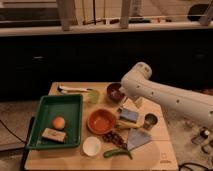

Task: Stack bowls on top of each other

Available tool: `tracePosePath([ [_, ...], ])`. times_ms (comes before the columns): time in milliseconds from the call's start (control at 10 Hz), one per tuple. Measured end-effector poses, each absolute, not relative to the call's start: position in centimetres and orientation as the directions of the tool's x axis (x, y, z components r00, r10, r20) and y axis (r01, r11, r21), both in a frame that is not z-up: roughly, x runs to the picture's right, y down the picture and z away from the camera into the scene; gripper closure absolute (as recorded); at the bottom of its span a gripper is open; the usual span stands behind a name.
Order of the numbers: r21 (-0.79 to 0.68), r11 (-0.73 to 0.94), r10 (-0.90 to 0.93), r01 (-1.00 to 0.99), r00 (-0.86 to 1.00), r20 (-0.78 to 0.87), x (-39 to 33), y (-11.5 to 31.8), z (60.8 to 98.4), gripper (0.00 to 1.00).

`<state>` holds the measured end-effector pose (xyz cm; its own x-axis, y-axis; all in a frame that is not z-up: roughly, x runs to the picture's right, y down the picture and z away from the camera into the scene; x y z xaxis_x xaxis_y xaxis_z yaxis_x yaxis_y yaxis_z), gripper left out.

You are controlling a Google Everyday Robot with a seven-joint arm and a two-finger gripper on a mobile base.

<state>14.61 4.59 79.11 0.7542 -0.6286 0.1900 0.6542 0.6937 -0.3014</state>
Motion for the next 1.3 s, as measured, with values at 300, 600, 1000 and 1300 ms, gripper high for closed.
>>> tracePosePath([
  [300, -0.315, 0.669, -0.640, 0.673, 0.737, 0.216, 14.1, 2.7, 81.2, 0.20],
  [600, -0.328, 0.656, -0.642, 0.679, 0.731, 0.230, 13.9, 2.5, 83.4, 0.20],
  [1000, -0.346, 0.652, -0.633, 0.675, 0.735, 0.241, 13.9, 3.0, 86.4, 0.20],
  [1300, -0.370, 0.654, -0.620, 0.660, 0.747, 0.237, 14.7, 3.6, 88.6, 0.20],
])
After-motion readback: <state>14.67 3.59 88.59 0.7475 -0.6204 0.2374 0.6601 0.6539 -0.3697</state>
